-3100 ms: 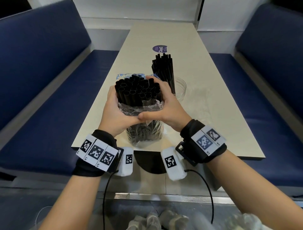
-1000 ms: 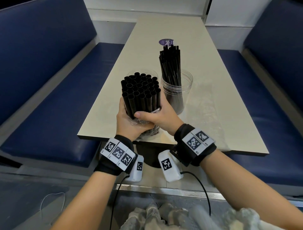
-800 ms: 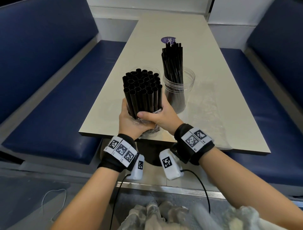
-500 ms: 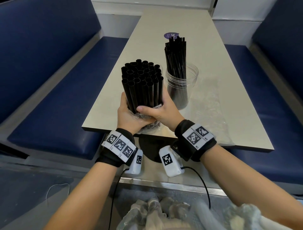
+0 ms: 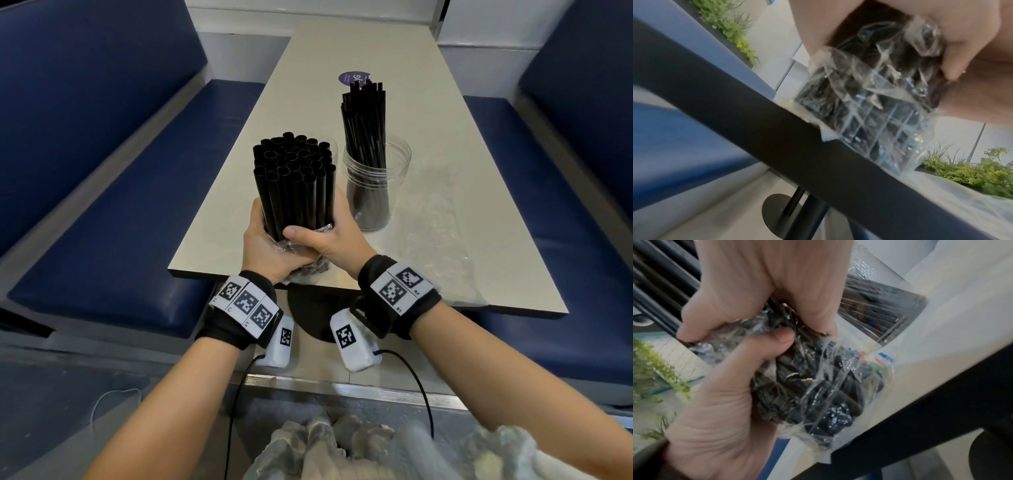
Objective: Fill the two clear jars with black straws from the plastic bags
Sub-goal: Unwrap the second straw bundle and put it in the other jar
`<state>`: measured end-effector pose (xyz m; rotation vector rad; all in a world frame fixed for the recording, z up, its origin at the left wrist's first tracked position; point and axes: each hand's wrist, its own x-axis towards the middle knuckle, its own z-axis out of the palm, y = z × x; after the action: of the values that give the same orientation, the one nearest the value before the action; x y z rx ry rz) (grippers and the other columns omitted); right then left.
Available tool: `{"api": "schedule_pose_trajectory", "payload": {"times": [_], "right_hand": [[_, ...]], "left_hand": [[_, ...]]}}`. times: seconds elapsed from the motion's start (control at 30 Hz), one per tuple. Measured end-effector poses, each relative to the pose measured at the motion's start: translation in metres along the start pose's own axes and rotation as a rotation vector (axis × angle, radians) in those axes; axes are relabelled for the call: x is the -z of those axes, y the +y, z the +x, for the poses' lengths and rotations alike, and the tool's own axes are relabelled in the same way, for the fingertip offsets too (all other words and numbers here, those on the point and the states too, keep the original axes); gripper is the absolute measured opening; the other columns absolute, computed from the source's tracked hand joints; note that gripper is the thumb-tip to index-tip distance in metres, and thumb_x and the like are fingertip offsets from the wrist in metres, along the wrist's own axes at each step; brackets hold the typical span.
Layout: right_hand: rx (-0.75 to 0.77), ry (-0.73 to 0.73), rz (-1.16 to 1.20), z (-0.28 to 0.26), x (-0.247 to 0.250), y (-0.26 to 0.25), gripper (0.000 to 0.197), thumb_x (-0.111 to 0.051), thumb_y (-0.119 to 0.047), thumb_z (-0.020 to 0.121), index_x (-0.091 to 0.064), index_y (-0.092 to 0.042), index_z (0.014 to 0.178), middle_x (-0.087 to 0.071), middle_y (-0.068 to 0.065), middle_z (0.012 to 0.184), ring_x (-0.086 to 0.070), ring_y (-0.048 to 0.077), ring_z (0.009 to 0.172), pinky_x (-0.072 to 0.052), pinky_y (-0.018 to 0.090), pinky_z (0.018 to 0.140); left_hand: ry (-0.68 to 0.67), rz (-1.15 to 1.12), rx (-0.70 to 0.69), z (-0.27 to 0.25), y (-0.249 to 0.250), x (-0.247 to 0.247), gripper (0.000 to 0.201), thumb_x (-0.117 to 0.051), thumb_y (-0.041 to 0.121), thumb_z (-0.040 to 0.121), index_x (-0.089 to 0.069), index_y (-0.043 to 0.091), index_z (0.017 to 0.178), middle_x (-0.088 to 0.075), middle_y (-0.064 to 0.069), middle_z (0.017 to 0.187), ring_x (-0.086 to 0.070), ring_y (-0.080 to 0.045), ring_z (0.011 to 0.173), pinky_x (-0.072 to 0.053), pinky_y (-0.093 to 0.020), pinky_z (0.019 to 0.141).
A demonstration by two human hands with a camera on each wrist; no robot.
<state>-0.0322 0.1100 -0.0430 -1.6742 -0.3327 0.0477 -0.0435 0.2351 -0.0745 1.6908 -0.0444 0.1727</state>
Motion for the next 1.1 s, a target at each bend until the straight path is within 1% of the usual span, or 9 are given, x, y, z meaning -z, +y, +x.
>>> {"api": "schedule_pose_trajectory", "payload": {"times": [0.07, 0.13, 0.27, 0.5, 0.6, 0.7, 0.83, 0.97, 1.1], "right_hand": [[0.016, 0.009, -0.040, -0.001, 0.001, -0.003, 0.074, -0.079, -0.029, 0.065, -0.036, -0.025, 0.125, -0.032, 0.004, 0.133, -0.035, 0.009, 0.122, -0.034, 0.015, 0.103], [0.068, 0.015, -0.059, -0.001, 0.000, -0.010, 0.073, -0.079, -0.030, 0.066, -0.034, -0.027, 0.124, -0.026, 0.002, 0.136, -0.030, 0.005, 0.122, -0.028, 0.001, 0.097], [0.105, -0.010, 0.007, 0.000, -0.007, -0.031, 0.082, -0.072, -0.043, 0.062, -0.033, -0.013, 0.128, -0.045, 0.004, 0.124, -0.048, 0.013, 0.117, -0.045, 0.024, 0.099], [0.189, -0.057, -0.102, 0.009, -0.011, -0.049, 0.055, -0.065, -0.031, 0.077, -0.038, -0.014, 0.121, -0.048, -0.017, 0.103, -0.051, 0.000, 0.103, -0.045, 0.019, 0.093], [0.241, -0.052, -0.230, 0.013, -0.015, -0.055, 0.044, -0.059, -0.043, 0.082, -0.047, -0.012, 0.110, -0.057, -0.006, 0.101, -0.054, 0.004, 0.096, -0.045, 0.024, 0.089], [0.230, 0.033, -0.393, 0.023, -0.015, -0.056, 0.070, -0.033, -0.062, 0.087, -0.046, -0.006, 0.127, -0.056, 0.013, 0.125, -0.048, 0.025, 0.119, -0.035, 0.038, 0.102], [0.174, 0.141, -0.650, 0.036, -0.002, -0.045, 0.048, -0.036, -0.029, 0.099, -0.034, -0.001, 0.137, -0.041, 0.015, 0.142, -0.030, 0.027, 0.135, -0.016, 0.030, 0.110], [0.110, 0.045, -0.990, 0.044, 0.002, -0.031, 0.042, -0.044, -0.024, 0.095, -0.043, -0.005, 0.131, -0.047, 0.014, 0.135, -0.035, 0.029, 0.130, -0.019, 0.032, 0.108], [0.132, 0.045, -1.028, 0.042, 0.004, -0.031, 0.035, -0.049, -0.023, 0.093, -0.049, -0.008, 0.124, -0.051, 0.012, 0.127, -0.039, 0.030, 0.124, -0.025, 0.032, 0.103]], "left_hand": [[0.020, 0.009, 0.002, 0.001, 0.001, 0.002, 0.083, -0.087, 0.017, 0.040, -0.050, 0.032, 0.113, -0.063, 0.006, 0.102, -0.065, -0.015, 0.104, -0.054, -0.045, 0.091], [-0.010, 0.063, -0.023, 0.004, 0.011, 0.009, 0.087, -0.086, 0.011, 0.048, -0.047, 0.015, 0.126, -0.059, 0.010, 0.101, -0.063, 0.007, 0.096, -0.053, -0.019, 0.090], [-0.079, 0.147, -0.103, 0.003, 0.043, 0.017, 0.060, -0.077, -0.003, 0.063, -0.052, 0.010, 0.116, -0.060, 0.002, 0.100, -0.063, -0.013, 0.096, -0.051, -0.025, 0.093], [0.069, 0.051, -0.076, 0.005, 0.052, 0.049, 0.069, -0.082, -0.005, 0.052, -0.051, -0.007, 0.113, -0.065, -0.001, 0.092, -0.069, 0.000, 0.081, -0.053, -0.015, 0.071], [0.074, 0.073, -0.069, 0.007, 0.054, 0.059, 0.074, -0.086, -0.001, 0.050, -0.052, -0.006, 0.115, -0.066, 0.000, 0.095, -0.068, -0.006, 0.087, -0.054, -0.019, 0.078], [0.113, 0.085, -0.067, 0.011, 0.056, 0.071, 0.082, -0.088, 0.017, 0.040, -0.054, -0.004, 0.113, -0.067, -0.002, 0.098, -0.068, -0.012, 0.093, -0.054, -0.023, 0.082], [0.133, 0.119, -0.069, 0.016, 0.066, 0.093, 0.070, -0.088, 0.019, 0.037, -0.057, 0.018, 0.100, -0.066, 0.002, 0.098, -0.066, -0.015, 0.096, -0.053, -0.034, 0.089], [0.116, 0.198, -0.092, 0.023, 0.083, 0.110, 0.067, -0.083, 0.034, 0.030, -0.054, 0.033, 0.091, -0.064, 0.011, 0.093, -0.065, 0.001, 0.086, -0.052, -0.021, 0.080], [0.033, 0.395, -0.130, 0.031, 0.098, 0.121, 0.069, -0.091, 0.007, 0.044, -0.052, 0.038, 0.091, -0.060, 0.018, 0.093, -0.060, 0.018, 0.080, -0.048, -0.014, 0.077]]}}
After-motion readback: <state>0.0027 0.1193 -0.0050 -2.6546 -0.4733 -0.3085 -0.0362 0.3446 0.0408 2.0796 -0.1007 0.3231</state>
